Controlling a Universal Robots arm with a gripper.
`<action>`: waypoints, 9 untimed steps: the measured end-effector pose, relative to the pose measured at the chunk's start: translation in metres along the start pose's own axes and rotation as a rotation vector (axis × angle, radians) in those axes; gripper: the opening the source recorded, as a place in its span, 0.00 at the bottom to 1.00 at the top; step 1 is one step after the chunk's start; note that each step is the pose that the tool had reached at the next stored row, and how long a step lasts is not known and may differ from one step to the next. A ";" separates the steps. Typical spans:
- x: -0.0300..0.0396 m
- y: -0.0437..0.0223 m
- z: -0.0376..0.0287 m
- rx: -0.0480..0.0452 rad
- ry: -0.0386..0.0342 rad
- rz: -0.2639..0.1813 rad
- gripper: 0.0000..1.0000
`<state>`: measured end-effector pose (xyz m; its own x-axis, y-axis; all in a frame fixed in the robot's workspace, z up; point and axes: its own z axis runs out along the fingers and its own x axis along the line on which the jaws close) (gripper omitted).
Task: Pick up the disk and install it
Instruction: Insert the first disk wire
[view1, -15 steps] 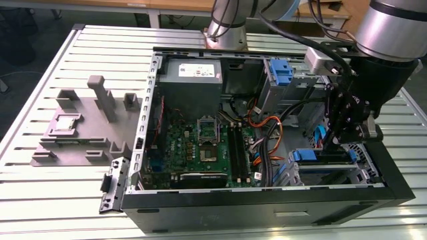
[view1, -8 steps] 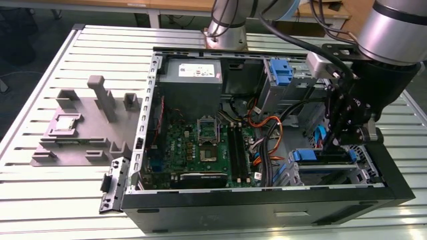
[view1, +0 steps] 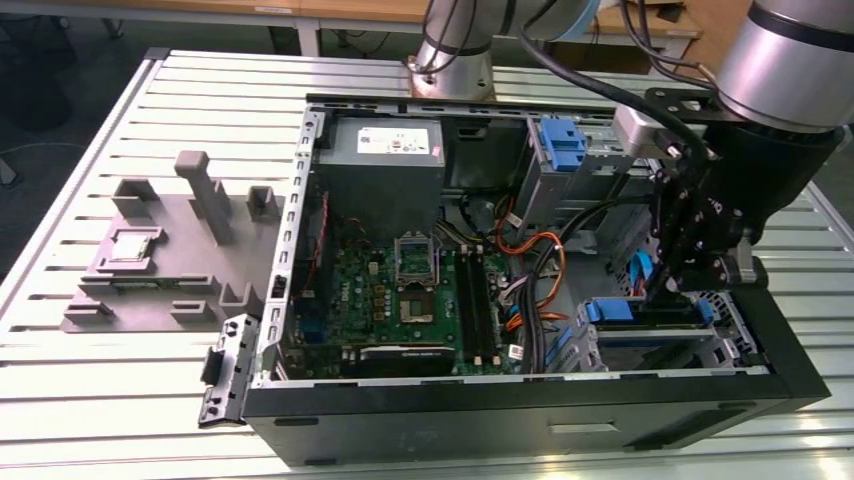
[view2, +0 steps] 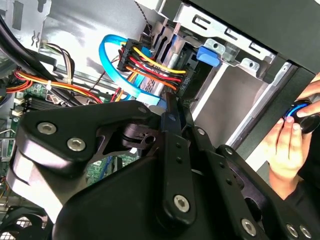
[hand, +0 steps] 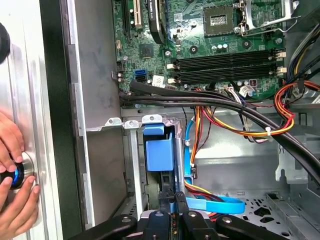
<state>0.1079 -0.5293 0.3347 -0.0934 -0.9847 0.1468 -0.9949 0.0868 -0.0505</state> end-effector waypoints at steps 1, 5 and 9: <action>0.0001 0.0000 -0.0004 0.0000 0.0001 0.000 0.16; 0.0003 -0.0004 -0.0008 0.0000 0.0001 0.000 0.16; 0.0005 -0.0013 -0.0010 -0.0001 -0.0009 0.000 0.16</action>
<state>0.1091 -0.5298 0.3358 -0.0933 -0.9849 0.1459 -0.9950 0.0868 -0.0504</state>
